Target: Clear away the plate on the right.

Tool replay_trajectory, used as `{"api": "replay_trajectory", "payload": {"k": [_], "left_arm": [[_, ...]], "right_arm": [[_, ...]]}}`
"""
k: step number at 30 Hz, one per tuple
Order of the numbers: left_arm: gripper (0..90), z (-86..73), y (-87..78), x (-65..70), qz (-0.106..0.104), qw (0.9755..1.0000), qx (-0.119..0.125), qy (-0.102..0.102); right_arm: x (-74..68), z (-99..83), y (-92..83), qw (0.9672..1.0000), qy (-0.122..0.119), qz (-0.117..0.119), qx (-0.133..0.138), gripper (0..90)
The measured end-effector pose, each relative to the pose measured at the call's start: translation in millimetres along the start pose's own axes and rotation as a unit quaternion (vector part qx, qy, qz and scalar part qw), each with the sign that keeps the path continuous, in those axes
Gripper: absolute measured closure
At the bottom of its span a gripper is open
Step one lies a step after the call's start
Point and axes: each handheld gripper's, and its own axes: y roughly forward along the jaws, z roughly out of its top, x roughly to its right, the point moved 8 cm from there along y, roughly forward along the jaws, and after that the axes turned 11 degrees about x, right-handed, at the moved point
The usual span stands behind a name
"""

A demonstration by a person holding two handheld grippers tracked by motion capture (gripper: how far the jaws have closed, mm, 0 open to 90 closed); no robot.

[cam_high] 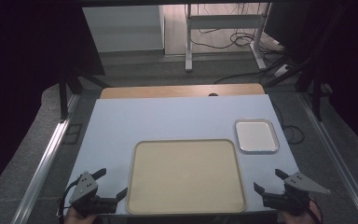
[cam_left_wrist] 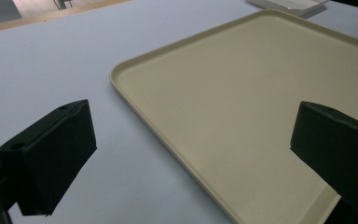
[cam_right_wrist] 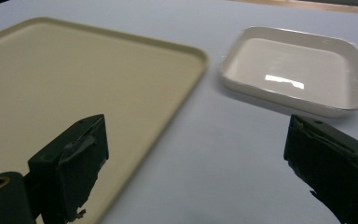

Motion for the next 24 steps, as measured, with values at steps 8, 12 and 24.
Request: {"api": "replay_trajectory", "payload": {"k": [8, 12, 24], "left_arm": [[0.2, -0.9, -0.3, 2.0, 0.004, 0.9999, -0.005, 0.014], [0.3, -1.4, -0.2, 3.0, 0.006, 0.9998, -0.008, 0.02], [0.3, -1.4, -0.6, 2.6, 0.005, 0.9998, -0.008, 0.017]], "right_arm": [[-6.1, -7.3, 9.1, 0.9993, -0.021, 0.012, -0.029, 4.2], [-4.0, -8.0, 9.9, 0.9994, -0.011, 0.015, -0.03, 4.2], [-5.0, -8.7, 11.5, 0.9992, -0.012, 0.017, -0.034, 4.2]]}}
